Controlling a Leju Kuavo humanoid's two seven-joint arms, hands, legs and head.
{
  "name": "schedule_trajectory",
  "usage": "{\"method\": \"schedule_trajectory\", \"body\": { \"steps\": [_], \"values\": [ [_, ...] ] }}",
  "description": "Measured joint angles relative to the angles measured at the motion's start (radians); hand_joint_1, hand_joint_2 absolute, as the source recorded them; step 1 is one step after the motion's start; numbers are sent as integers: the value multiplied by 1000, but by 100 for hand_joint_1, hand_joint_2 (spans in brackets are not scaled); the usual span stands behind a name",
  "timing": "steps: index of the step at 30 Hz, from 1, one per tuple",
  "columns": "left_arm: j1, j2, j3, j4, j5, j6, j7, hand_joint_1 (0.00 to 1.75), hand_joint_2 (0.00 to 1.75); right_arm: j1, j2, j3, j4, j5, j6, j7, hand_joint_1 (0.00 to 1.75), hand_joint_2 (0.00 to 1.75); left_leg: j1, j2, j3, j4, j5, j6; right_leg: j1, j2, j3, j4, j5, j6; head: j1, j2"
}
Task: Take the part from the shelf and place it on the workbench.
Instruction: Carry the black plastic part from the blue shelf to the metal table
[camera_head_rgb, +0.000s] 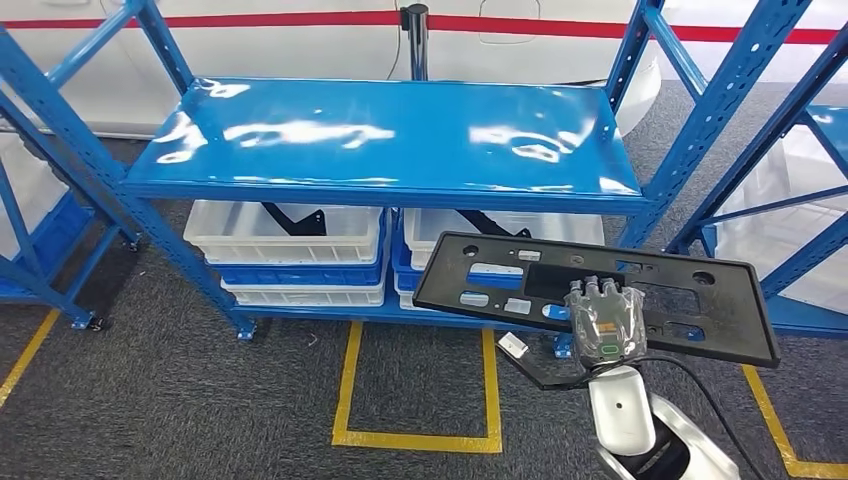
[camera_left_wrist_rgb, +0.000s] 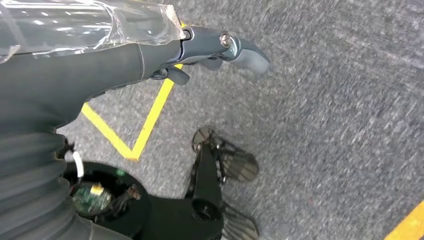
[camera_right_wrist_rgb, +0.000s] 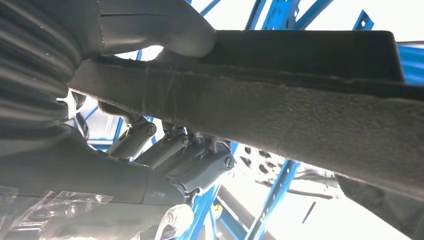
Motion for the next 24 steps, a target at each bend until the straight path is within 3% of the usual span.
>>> {"method": "schedule_trajectory", "body": {
  "steps": [1,2,3,5,6,7,8,9,11,13,14,16,17,19,21,22,23,24],
  "values": [
    [0,0,0,0,2,1,0,0,175,1,-1,0,-1,0,1,1,175,175,0,2,-8,1,9,7,-2,1,-3,1,1,6,0,0],
    [0,-1,0,0,5,2,0,0,175,2,-2,0,-1,0,3,2,175,175,0,3,-18,0,20,16,-4,1,-11,15,-17,10,0,0],
    [0,-1,0,0,8,3,0,0,175,3,-5,0,-2,0,4,2,175,175,1,5,-30,-2,33,25,-5,2,-25,48,-56,14,0,0],
    [0,-1,0,0,13,4,0,0,175,3,-10,0,-3,0,6,3,175,175,0,7,-60,-2,59,36,-5,3,-65,174,-169,19,0,0],
    [0,-1,0,0,15,4,0,0,175,4,-13,0,-3,0,7,4,175,175,-1,7,-74,-2,72,38,-5,3,-81,246,-209,22,0,0],
    [0,-1,0,0,18,4,0,0,175,5,-15,0,-4,0,8,5,175,175,-2,8,-90,0,85,38,-4,3,-87,303,-222,24,0,0],
    [1,-1,0,0,20,4,0,0,175,5,-16,0,-4,0,8,6,175,175,-3,8,-105,1,97,38,-4,3,-78,329,-210,24,0,0],
    [1,-1,0,0,22,4,0,0,175,6,-17,0,-4,0,9,6,175,175,-4,9,-119,2,108,37,-3,3,-52,318,-182,23,0,0],
    [1,-1,0,0,25,4,0,0,175,6,-18,0,-5,0,9,7,175,175,-6,9,-143,6,128,32,-3,3,53,193,-136,17,0,0],
    [0,-1,0,0,26,4,-2,0,175,5,-20,0,-10,0,9,7,175,175,-9,9,-158,12,145,23,2,3,157,37,-145,7,0,0],
    [0,-1,0,0,28,4,-3,0,175,5,-20,0,-12,0,9,7,175,175,-10,9,-162,13,154,18,5,3,180,-5,-155,1,0,0],
    [1,-1,0,0,31,5,-6,0,175,5,-21,0,-16,0,9,6,175,175,-9,9,-170,13,169,7,6,1,175,-22,-150,-14,0,0],
    [2,-1,0,0,33,5,-7,0,175,5,-22,0,-17,0,9,5,175,175,-7,7,-178,23,156,1,3,-1,166,-21,-140,-21,0,0],
    [6,-1,0,0,37,7,-8,0,175,5,-23,0,-19,0,9,4,175,175,-1,5,-209,101,72,-14,-2,-5,140,-22,-114,-33,0,0],
    [7,-1,0,0,40,8,-9,0,175,6,-23,1,-21,0,10,2,175,175,7,5,-248,243,-30,-25,-1,-5,107,-21,-87,-37,-1,0],
    [7,-1,0,0,43,8,-9,0,175,6,-24,1,-22,0,9,1,175,175,11,5,-257,303,-49,-29,-2,-5,89,-20,-74,-36,-1,0],
    [7,-1,0,0,45,9,-10,0,175,7,-24,1,-23,0,9,-1,175,175,13,5,-252,336,-44,-32,-2,-4,71,-19,-61,-35,-1,0],
    [7,0,0,0,47,9,-10,0,175,6,-25,2,-23,0,9,-4,175,175,15,5,-231,333,-20,-33,-2,-4,54,-18,-48,-33,-1,0]
  ]
}}
